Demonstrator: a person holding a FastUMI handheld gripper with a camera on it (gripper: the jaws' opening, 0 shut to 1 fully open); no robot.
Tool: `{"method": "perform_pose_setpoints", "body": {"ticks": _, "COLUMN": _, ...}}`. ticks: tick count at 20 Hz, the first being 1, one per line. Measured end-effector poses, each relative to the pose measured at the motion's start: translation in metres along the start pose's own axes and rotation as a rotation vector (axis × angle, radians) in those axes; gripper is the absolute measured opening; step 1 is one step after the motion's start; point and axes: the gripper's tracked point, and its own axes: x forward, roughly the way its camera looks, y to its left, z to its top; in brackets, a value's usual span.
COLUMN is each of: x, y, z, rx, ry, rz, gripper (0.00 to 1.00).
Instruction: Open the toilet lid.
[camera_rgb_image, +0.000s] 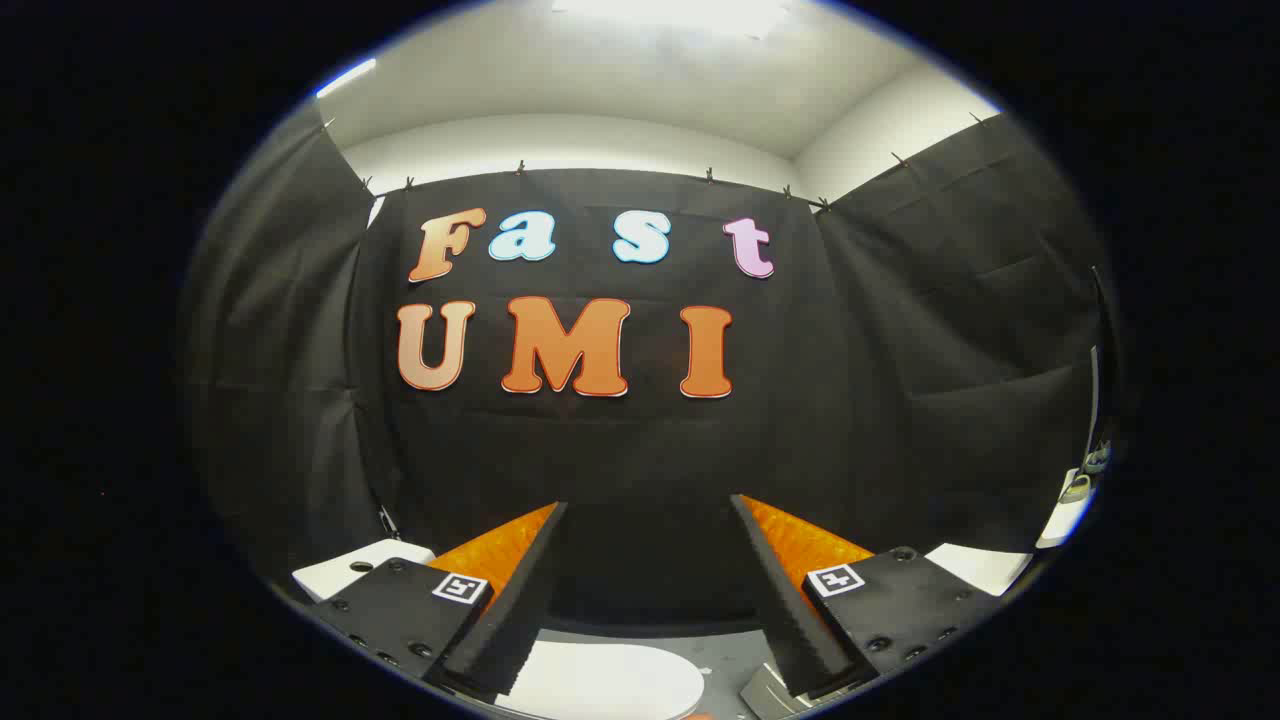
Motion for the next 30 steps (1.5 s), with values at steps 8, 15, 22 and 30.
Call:
{"method": "perform_pose_setpoints", "body": {"ticks": 8, "x": -0.006, "y": -0.005, "z": -0.003, "rx": -0.008, "ry": 0.006, "rz": -0.014, "gripper": 1.00}}
{"method": "perform_pose_setpoints", "body": {"ticks": 15, "x": -0.005, "y": -0.013, "z": -0.006, "rx": 0.005, "ry": 0.015, "rz": -0.026, "gripper": 1.00}}
{"method": "perform_pose_setpoints", "body": {"ticks": 22, "x": 0.001, "y": -0.014, "z": -0.024, "rx": 0.006, "ry": 0.042, "rz": -0.022, "gripper": 1.00}}
{"method": "perform_pose_setpoints", "body": {"ticks": 30, "x": 0.005, "y": -0.018, "z": -0.094, "rx": 0.073, "ry": 0.148, "rz": 0.009, "gripper": 1.00}}
